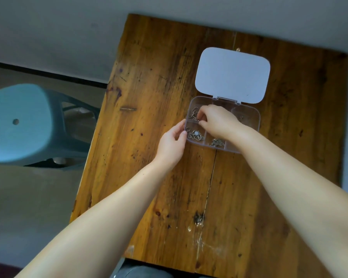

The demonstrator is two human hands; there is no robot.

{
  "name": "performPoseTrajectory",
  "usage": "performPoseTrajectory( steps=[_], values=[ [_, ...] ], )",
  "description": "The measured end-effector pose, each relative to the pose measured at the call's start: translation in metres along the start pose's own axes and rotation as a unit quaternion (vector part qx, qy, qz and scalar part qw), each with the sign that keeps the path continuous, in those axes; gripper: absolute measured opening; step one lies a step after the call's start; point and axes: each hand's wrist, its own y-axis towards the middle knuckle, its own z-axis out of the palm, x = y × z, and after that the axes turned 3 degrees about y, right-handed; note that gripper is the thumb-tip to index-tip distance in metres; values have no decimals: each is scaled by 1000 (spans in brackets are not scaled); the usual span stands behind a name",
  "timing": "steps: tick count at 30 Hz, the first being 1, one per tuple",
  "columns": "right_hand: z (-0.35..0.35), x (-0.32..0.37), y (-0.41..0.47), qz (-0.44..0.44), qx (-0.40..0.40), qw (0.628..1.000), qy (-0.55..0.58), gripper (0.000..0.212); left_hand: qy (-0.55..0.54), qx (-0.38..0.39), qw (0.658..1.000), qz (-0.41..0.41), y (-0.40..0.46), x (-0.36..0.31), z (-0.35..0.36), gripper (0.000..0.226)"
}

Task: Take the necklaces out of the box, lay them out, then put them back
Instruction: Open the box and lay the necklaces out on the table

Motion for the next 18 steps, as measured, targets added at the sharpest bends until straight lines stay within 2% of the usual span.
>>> performPoseTrajectory(
  steps=[3,6,9,14,16,18],
  values=[
    [3,0,-2,3,-6,1000,9,25,5,-6,1000,-1,-1,-4,0,38],
    [7,3,0,-5,-6,999,-33,30,15,-15,1000,-2,-1,-5,2,38],
    [7,3,4,1,-12,1000,-20,22,20,-19,1000,1,-2,-2,3,38],
    [-3,-7,-7,-17,-52,993,108,16,19,-16,1000,1,-1,-1,3,37],
    [-11,-8,-18,-31,-74,984,162,20,64,-28,998,6,2,-4,1,40],
    [-23,-5,-32,-52,-70,971,222,23,114,-58,990,57,-1,-13,-1,49]
  ],
)
